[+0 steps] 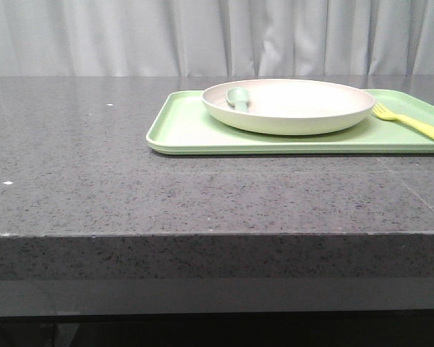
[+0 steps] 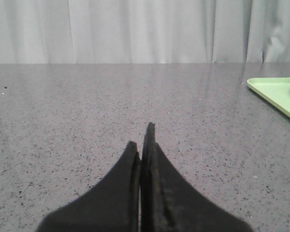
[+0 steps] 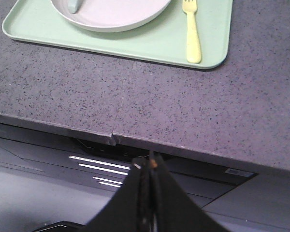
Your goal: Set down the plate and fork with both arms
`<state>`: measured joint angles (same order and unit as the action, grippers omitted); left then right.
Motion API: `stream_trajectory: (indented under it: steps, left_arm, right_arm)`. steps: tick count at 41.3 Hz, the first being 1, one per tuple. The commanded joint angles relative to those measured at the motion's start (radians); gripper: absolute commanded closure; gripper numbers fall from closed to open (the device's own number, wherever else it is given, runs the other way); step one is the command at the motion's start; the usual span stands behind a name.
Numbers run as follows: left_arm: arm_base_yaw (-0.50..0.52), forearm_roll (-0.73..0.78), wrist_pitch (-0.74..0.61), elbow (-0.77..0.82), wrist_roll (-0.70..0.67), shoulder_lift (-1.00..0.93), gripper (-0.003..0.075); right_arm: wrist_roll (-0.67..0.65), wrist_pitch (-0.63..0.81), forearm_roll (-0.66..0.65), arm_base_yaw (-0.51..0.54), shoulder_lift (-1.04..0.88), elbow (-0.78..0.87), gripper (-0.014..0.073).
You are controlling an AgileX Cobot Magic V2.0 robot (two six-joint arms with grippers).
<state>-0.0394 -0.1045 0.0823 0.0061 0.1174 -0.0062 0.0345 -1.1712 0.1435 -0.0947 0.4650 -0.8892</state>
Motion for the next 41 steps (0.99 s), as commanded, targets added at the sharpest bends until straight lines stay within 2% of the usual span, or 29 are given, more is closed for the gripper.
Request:
stream_trajectory:
  steps: [1, 13, 20, 41]
  left_arm:
    - [0.003, -0.013, -0.099, 0.003, -0.011, -0.022, 0.0738]
    - [0.003, -0.043, -0.099, 0.003, -0.023, -0.021, 0.0738]
    - [0.001, 0.060, -0.099, 0.003, -0.132, -0.021, 0.0738]
    - [-0.001, 0.053, -0.155, 0.003, -0.132, -0.021, 0.0738]
  right_arm:
    - [0.000, 0.060, -0.002, -0.001, 0.010, -0.020, 0.0715]
    - [0.000, 0.060, -0.002, -0.001, 0.010, -0.020, 0.0715]
    - [0.000, 0.060, -0.002, -0.001, 0.010, -0.020, 0.0715]
    - [0.000, 0.060, -0.002, -0.001, 0.010, -0.020, 0.0715]
